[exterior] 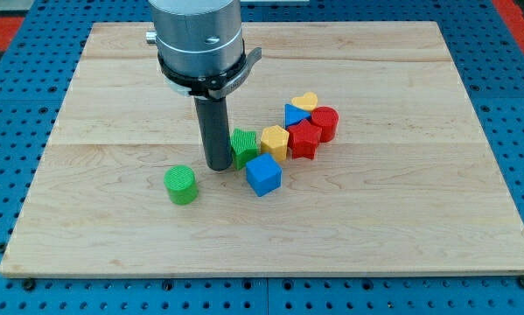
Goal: Push the green star into the blue triangle
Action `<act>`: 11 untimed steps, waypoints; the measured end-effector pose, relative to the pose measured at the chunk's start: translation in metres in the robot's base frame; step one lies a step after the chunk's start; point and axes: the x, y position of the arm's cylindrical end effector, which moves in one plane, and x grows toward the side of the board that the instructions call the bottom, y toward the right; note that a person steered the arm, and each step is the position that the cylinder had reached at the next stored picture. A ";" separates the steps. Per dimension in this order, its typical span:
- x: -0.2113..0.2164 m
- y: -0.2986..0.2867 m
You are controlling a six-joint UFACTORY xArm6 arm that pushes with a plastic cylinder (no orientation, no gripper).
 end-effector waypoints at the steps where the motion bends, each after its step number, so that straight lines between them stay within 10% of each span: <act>1: 0.000 0.000; 11: -0.056 -0.010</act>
